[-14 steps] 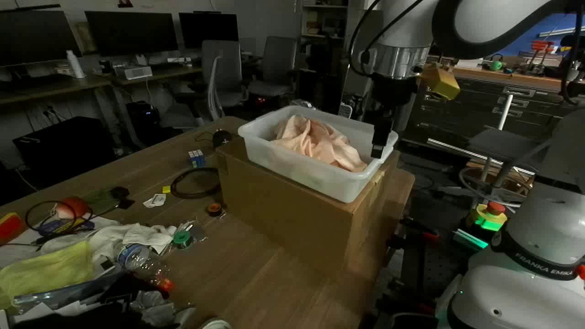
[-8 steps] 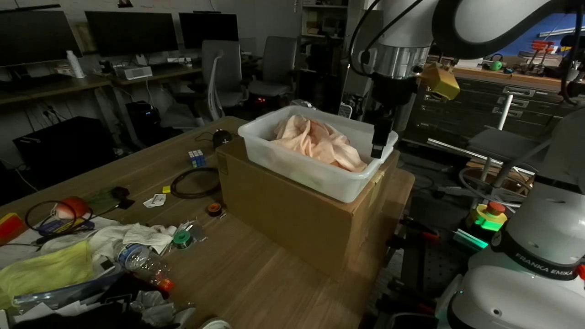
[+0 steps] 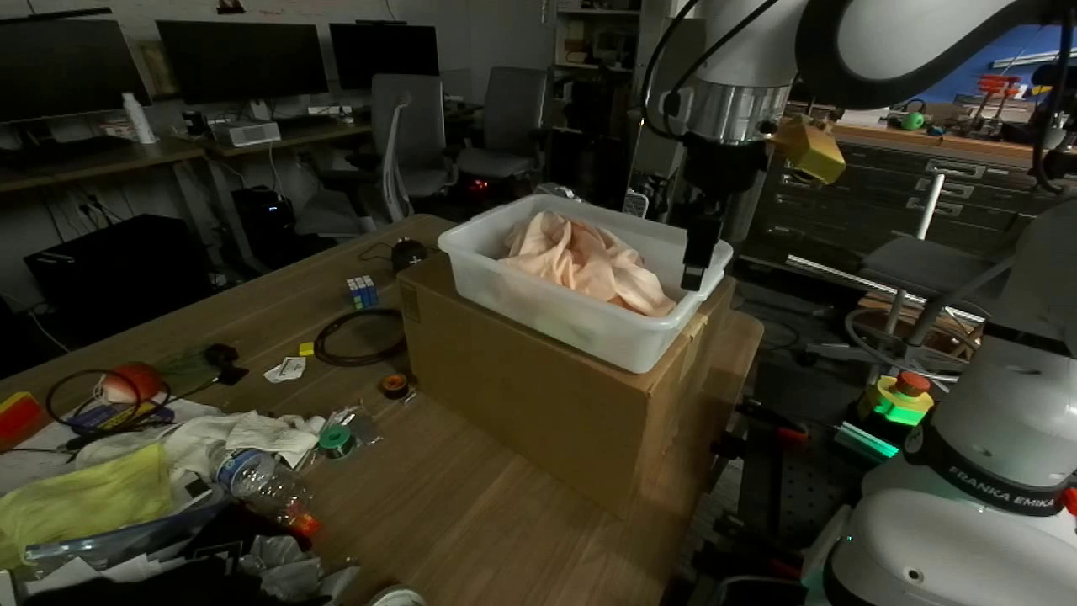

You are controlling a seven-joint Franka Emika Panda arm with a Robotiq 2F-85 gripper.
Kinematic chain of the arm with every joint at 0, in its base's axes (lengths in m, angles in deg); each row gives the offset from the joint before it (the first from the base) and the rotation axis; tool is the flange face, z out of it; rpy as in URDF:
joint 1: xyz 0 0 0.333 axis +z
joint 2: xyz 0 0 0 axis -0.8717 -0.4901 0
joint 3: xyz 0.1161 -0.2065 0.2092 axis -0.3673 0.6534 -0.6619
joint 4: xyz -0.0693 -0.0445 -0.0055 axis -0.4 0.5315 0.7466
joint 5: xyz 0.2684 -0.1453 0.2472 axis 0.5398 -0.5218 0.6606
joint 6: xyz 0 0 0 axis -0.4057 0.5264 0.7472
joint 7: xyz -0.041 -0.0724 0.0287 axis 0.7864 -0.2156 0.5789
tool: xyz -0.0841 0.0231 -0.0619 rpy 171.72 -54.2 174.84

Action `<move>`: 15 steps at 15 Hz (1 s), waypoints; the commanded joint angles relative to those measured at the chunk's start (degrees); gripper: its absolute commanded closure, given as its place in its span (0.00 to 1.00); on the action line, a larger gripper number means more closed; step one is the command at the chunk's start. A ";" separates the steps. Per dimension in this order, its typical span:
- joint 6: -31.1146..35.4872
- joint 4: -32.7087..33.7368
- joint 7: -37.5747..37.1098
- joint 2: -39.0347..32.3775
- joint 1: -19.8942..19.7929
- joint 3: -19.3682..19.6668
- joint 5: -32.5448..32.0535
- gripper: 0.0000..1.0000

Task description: Take the clothes in the bucket on the box and put them on the table

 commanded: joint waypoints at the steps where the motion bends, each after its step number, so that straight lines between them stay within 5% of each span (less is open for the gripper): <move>1: 4.10 0.81 -1.24 0.42 0.03 -1.16 -2.23 0.00; 10: 22.13 5.46 -4.38 -7.75 -0.43 -1.24 -1.91 0.00; 15: 26.86 10.86 -8.29 -16.80 -1.38 -1.81 -1.97 0.00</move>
